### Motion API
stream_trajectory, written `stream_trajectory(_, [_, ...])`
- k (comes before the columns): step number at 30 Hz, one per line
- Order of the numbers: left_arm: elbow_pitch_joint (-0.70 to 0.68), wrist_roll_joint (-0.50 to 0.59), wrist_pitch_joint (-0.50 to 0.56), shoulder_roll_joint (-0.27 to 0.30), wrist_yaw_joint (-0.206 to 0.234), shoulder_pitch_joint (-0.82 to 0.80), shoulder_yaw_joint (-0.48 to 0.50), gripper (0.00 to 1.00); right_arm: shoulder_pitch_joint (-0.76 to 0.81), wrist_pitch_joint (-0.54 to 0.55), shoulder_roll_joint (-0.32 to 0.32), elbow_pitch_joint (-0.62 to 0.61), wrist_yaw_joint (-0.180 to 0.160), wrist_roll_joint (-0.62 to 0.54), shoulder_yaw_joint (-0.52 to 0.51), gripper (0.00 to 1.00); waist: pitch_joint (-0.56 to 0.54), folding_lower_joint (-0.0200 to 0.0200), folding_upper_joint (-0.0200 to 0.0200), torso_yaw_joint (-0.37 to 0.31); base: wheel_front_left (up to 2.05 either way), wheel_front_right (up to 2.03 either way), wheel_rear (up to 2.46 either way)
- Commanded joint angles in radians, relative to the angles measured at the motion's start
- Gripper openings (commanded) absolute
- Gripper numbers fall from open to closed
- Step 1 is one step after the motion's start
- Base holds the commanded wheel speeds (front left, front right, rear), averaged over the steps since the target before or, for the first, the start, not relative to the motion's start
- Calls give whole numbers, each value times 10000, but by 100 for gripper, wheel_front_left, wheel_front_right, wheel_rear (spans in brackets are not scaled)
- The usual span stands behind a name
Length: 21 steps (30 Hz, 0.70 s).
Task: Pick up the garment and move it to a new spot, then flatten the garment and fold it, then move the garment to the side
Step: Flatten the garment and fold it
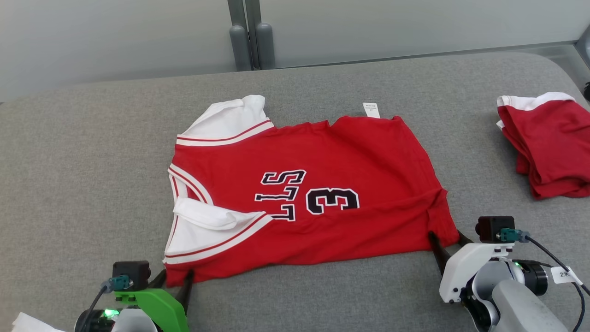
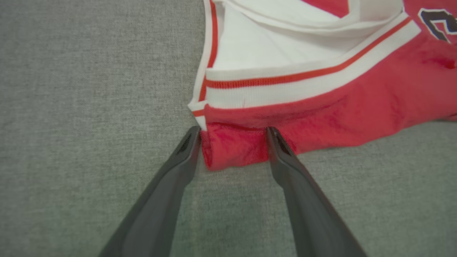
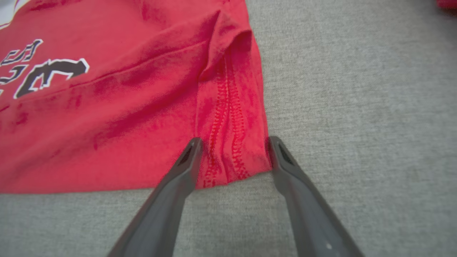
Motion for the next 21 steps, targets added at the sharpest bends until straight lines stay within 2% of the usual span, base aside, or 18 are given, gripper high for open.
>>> stream_trajectory(1, [151, -164, 173, -37, -56, -93, 7, 0, -5, 196, 4, 197, 0, 72, 132, 26, -23, 0, -1, 3, 0, 0, 0])
stream_trajectory(2, [213, -186, 265, -17, -86, -97, -22, 0, -42, 233, -12, 240, 0, 91, 194, 0, -42, 0, -1, 7, 0, 0, 0])
stream_trajectory(12, [-512, -380, 1006, 458, 94, 339, -9, 0, 58, 676, -385, -100, -6, 611, 849, 0, -596, 0, -1, 62, 0, 0, 0])
stream_trajectory(21, [-2610, -646, 2704, 1556, 765, 1733, -92, 0, 1244, 2056, -1345, -1254, -9, 1209, 1166, 0, -1092, 0, -1, 124, 0, 0, 0])
